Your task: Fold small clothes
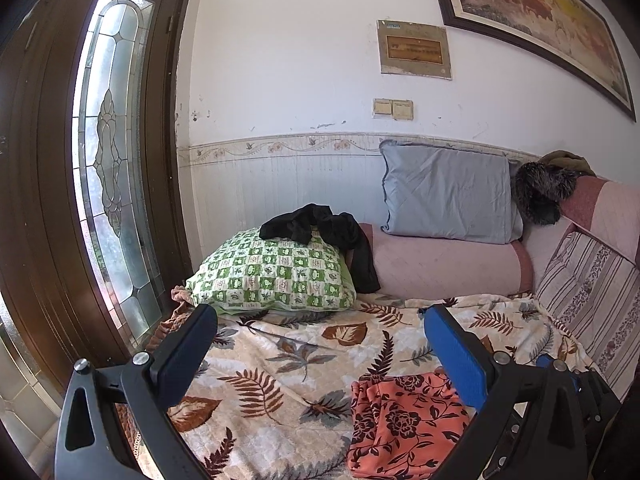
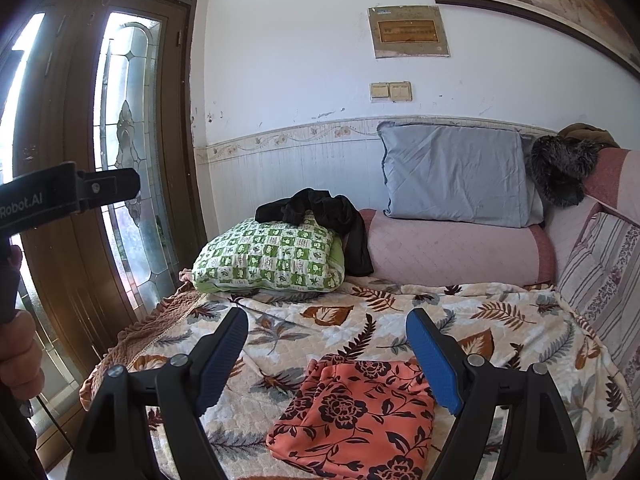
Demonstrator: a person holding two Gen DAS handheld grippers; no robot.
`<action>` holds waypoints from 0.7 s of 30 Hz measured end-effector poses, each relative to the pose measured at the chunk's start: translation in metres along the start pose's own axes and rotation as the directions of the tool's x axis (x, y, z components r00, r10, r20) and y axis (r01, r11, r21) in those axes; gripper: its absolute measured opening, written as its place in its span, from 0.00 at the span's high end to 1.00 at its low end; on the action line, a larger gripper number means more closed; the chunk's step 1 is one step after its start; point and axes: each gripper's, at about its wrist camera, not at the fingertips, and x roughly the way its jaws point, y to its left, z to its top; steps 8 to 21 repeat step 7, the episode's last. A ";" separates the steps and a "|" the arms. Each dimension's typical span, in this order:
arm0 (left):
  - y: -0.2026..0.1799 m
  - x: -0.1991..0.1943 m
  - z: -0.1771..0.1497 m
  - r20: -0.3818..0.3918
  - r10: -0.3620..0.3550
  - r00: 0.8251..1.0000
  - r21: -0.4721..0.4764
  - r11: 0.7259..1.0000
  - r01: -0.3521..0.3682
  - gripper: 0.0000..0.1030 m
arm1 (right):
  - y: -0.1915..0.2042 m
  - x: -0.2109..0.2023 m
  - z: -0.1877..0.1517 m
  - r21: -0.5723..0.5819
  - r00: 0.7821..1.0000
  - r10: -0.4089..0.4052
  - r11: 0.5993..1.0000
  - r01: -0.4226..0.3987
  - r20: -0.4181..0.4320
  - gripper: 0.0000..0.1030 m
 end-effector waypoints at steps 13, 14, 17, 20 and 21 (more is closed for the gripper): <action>-0.005 0.030 -0.004 -0.017 -0.049 0.999 -0.032 0.998 0.048 0.00 | -0.012 0.022 -0.006 0.019 1.000 0.009 1.000 -0.008 -0.027 0.19; -0.005 0.030 -0.004 -0.017 -0.049 0.999 -0.032 0.998 0.048 0.00 | -0.012 0.022 -0.006 0.019 1.000 0.009 1.000 -0.008 -0.027 0.19; -0.005 0.030 -0.004 -0.017 -0.049 0.999 -0.032 0.998 0.048 0.00 | -0.012 0.022 -0.006 0.019 1.000 0.009 1.000 -0.008 -0.027 0.19; -0.005 0.030 -0.004 -0.017 -0.049 0.999 -0.032 0.998 0.048 0.00 | -0.012 0.022 -0.006 0.019 1.000 0.009 1.000 -0.008 -0.027 0.19; -0.005 0.030 -0.004 -0.017 -0.049 0.999 -0.032 0.998 0.048 0.00 | -0.012 0.022 -0.006 0.019 1.000 0.009 1.000 -0.008 -0.027 0.19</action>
